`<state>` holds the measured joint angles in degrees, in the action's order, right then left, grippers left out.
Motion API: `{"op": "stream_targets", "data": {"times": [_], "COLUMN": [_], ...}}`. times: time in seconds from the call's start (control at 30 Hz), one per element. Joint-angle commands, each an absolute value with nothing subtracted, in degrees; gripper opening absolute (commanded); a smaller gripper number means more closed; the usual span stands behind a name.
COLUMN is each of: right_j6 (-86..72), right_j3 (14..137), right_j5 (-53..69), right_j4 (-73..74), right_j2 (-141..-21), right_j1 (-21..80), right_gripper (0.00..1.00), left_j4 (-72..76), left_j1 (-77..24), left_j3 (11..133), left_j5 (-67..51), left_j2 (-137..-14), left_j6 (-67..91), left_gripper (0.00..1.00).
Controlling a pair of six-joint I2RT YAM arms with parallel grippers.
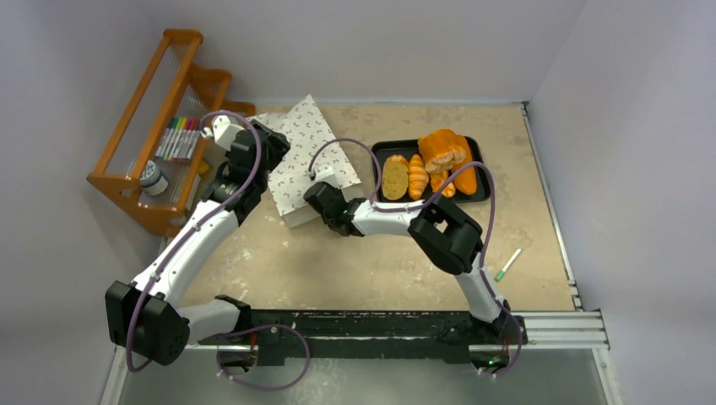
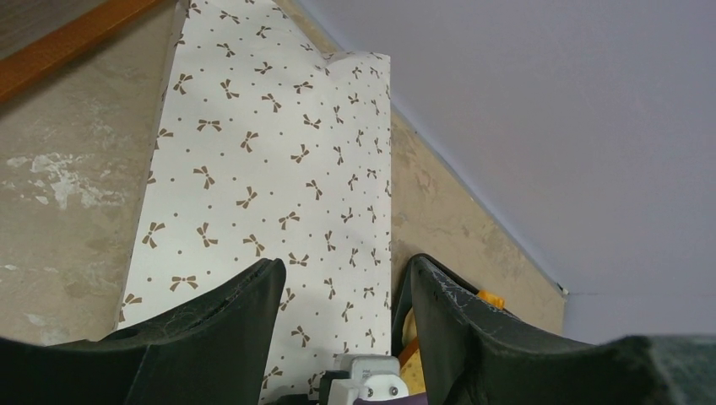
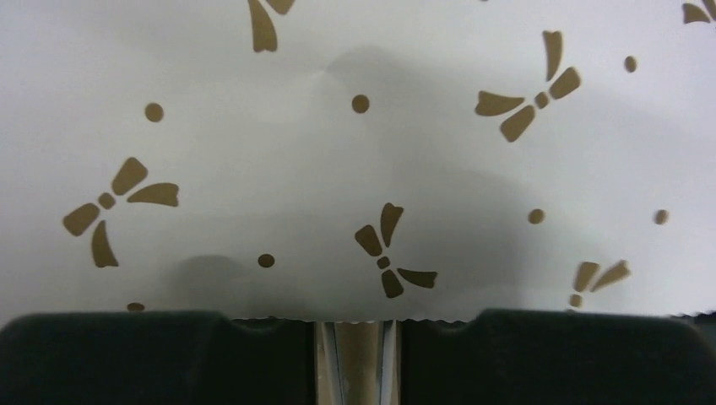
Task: Take the fake bread out of the paper bag
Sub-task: Take out the fake bread from the paper bag.
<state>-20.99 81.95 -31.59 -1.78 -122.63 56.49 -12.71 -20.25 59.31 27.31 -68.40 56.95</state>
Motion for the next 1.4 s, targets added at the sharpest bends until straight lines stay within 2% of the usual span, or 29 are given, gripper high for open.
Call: {"op": "stream_targets", "data": {"times": [0.0,0.03,0.57,1.1,1.37], "right_j6": [-21.18,-21.12,-19.12,-22.41,-25.18], "right_j3": [80.79,80.42,75.13,71.44,69.53], "right_j5": [-33.47,-33.93,-34.11,-35.79,-36.94], "right_j4": [-0.93,-1.01,4.13,9.06,11.79], "right_j2": [-118.56,-118.00,-107.33,-102.20,-100.10], "right_j1": [56.08,56.08,60.27,65.13,67.16], "right_gripper": [0.04,0.00,0.00,0.00,0.00], "left_j4": [-9.91,-9.93,-7.58,-7.10,-7.26], "left_j1": [-19.78,-19.76,-19.77,-17.74,-15.08], "left_j3": [59.73,59.85,61.13,72.38,77.21], "left_j5": [27.97,28.03,27.90,27.23,25.48], "left_j2": [-67.92,-68.04,-77.59,-105.57,-112.20], "left_j6": [57.24,57.22,56.54,57.14,59.15], "left_gripper": [0.57,0.57,0.57,0.56,0.56]}}
